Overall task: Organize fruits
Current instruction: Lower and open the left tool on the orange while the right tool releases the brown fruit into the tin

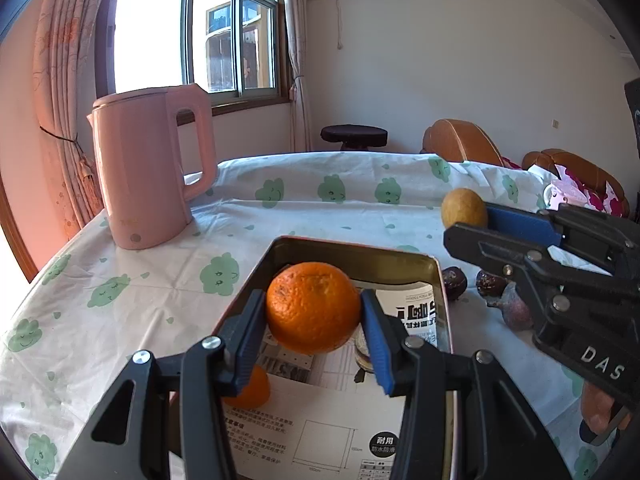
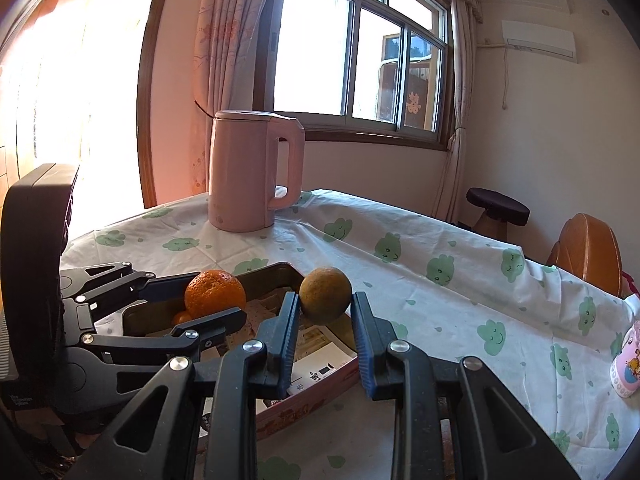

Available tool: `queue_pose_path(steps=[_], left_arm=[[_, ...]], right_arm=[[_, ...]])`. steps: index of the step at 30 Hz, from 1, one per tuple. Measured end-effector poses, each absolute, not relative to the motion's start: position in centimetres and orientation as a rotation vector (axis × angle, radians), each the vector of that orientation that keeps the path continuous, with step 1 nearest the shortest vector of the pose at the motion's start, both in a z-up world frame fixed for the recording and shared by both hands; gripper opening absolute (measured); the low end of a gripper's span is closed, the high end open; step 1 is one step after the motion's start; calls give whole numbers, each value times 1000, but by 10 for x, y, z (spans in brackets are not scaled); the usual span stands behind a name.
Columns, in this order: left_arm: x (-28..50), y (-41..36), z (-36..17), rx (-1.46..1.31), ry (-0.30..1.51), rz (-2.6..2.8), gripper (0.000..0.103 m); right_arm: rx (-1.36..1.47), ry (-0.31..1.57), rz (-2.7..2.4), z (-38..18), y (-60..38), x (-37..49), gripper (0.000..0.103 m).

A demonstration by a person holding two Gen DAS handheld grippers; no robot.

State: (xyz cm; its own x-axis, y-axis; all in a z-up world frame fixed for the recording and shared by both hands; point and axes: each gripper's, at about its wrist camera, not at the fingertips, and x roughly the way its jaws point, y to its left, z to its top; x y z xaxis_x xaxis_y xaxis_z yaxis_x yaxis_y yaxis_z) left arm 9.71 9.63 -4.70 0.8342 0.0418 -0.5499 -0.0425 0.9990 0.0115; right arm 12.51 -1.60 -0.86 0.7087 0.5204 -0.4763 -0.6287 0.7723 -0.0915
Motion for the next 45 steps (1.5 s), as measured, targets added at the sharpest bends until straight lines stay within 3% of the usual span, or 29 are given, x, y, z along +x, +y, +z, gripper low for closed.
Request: queue_pose_path(steps=[16, 45], left_arm=[[116, 106, -65, -31, 676, 37, 49], [123, 103, -68, 30, 716, 63, 49]], right_arm=[[-217, 584, 638, -41, -1, 152, 28], [-228, 631, 603, -55, 4, 161, 28]])
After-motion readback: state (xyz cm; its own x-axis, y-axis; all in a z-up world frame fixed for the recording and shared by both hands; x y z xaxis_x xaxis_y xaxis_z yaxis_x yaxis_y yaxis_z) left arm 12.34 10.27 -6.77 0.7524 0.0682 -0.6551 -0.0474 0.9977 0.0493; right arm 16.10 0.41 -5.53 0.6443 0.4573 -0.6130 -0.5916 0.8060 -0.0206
